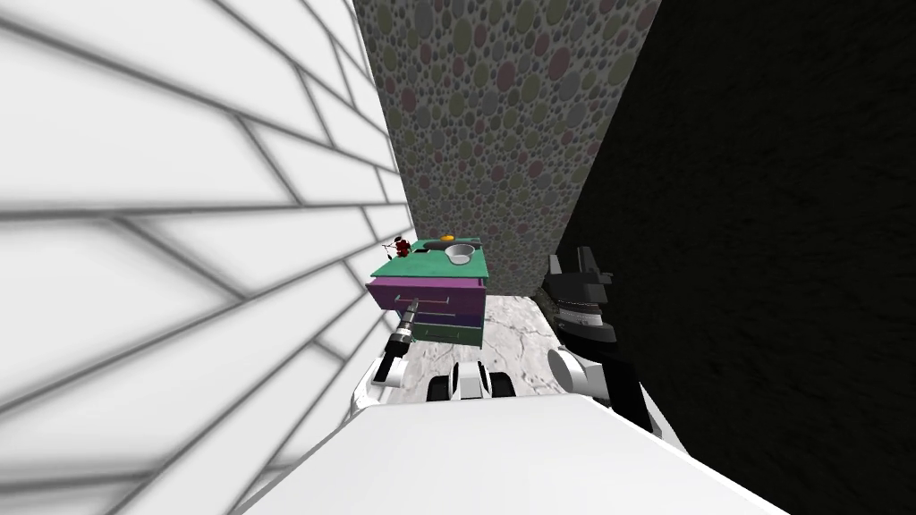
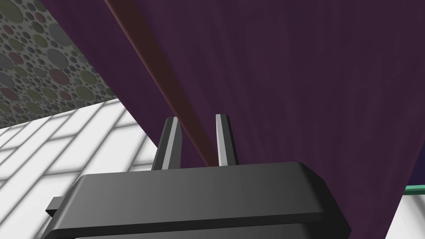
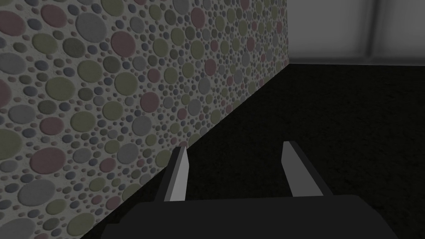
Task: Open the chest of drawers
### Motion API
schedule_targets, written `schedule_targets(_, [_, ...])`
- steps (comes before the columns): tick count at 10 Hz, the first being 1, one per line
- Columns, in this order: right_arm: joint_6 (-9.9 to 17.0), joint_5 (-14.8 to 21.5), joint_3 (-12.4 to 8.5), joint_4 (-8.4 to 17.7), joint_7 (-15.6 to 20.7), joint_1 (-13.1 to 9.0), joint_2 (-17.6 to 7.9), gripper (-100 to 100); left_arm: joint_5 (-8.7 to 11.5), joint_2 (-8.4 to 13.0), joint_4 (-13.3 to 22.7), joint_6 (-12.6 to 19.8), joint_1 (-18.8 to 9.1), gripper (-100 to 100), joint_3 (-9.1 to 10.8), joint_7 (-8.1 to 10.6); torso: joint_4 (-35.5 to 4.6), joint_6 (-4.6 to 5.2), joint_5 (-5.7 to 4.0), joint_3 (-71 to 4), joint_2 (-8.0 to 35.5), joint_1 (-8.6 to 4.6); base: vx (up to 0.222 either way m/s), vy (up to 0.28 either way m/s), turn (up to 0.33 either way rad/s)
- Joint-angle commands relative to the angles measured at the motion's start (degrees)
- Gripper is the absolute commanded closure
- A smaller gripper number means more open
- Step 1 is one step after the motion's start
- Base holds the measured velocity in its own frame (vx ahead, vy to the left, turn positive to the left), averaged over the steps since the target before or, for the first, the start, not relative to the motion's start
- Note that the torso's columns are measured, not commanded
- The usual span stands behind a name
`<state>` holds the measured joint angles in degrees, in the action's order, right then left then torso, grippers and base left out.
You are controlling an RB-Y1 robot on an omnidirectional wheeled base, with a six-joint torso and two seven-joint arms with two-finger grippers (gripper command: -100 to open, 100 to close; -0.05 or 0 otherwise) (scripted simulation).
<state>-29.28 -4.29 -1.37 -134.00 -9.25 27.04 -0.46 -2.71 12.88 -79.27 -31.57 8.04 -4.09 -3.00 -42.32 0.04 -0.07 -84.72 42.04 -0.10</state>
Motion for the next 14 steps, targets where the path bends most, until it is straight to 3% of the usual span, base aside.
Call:
schedule_targets(1, [0.0,0.0,0.0,0.0,0.0,-0.01,0.0,0,0.68,1.21,2.29,-0.42,-1.79,100,1.42,0.73,0.05,0.01,0.03,0.04,0.09,0.03,-0.174,0.003,-0.1])
schedule_targets(6, [0.0,0.0,0.0,0.0,0.0,-0.01,0.0,0,2.26,4.02,7.63,-1.41,-5.97,100,4.73,2.43,-0.06,-0.15,0.0,0.15,0.27,0.13,-0.195,-0.022,-0.093])
schedule_targets(11, [0.0,0.0,0.0,0.0,0.0,-0.01,0.0,0,2.15,4.33,4.7,-1.46,-3.56,100,3.73,2.84,-0.12,-0.17,0.01,0.31,0.51,0.16,-0.158,-0.004,0.033])
schedule_targets(12, [0.0,0.0,0.0,0.0,0.0,-0.01,0.0,0,2.38,5.11,4.25,0.81,-4.78,-100,3.8,3.56,-0.13,-0.17,-0.04,0.23,0.39,0.09,-0.115,-0.018,0.0])
schedule_targets(14, [0.0,0.0,0.0,0.0,0.0,0.01,0.0,0,2.67,6.1,3.34,2.89,-5.9,-100,4.04,4.32,0.0,0.01,0.0,-0.02,-0.03,0.02,-0.046,-0.019,-0.02])
